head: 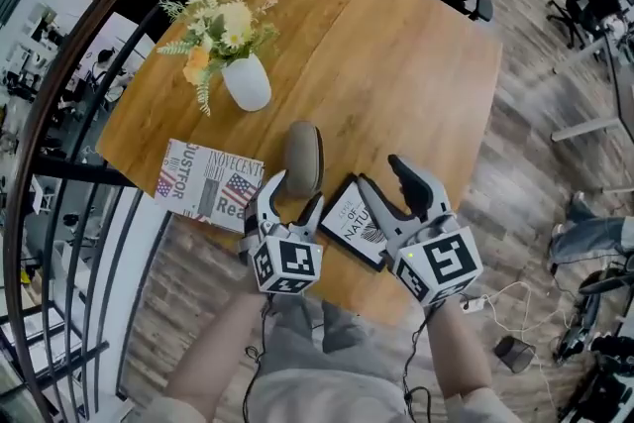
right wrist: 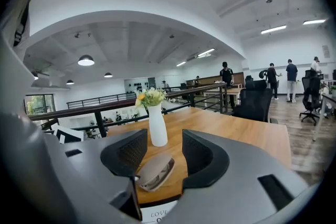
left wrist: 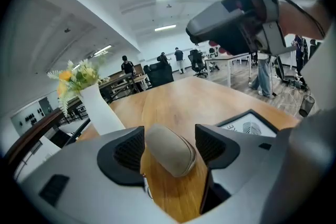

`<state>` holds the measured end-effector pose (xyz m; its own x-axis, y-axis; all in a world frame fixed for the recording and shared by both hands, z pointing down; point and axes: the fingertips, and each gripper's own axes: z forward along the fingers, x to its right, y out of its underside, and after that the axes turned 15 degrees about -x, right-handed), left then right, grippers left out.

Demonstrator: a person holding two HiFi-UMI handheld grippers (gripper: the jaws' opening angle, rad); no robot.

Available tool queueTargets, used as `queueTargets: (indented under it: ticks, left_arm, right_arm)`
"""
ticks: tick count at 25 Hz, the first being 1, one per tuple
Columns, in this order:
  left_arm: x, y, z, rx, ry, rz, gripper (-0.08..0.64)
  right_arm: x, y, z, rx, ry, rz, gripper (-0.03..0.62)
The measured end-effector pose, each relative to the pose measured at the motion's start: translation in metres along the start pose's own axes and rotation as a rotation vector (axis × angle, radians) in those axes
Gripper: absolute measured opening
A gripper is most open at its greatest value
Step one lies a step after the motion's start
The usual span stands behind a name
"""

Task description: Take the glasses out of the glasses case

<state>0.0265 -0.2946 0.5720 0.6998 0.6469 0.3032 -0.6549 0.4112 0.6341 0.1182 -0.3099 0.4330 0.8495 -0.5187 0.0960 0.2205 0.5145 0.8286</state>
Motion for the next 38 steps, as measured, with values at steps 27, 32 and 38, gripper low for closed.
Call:
queueTargets:
  ticks: [27, 32, 38]
  left_arm:
    - [-0.012, 0.043, 0.029, 0.140, 0.051, -0.126, 0.200]
    - [-0.031, 0.038, 0.013, 0.274, 0.134, -0.148, 0.163]
    - [-0.037, 0.048, 0.002, 0.300, 0.231, -0.261, 0.141]
  right_arm:
    - [-0.007, 0.070, 0.074, -0.195, -0.132, -0.135, 0.230]
    - [-0.024, 0.072, 0.103, -0.296, -0.213, -0.357, 0.229]
    - [-0.036, 0.082, 0.129, -0.432, -0.330, -0.583, 0.207]
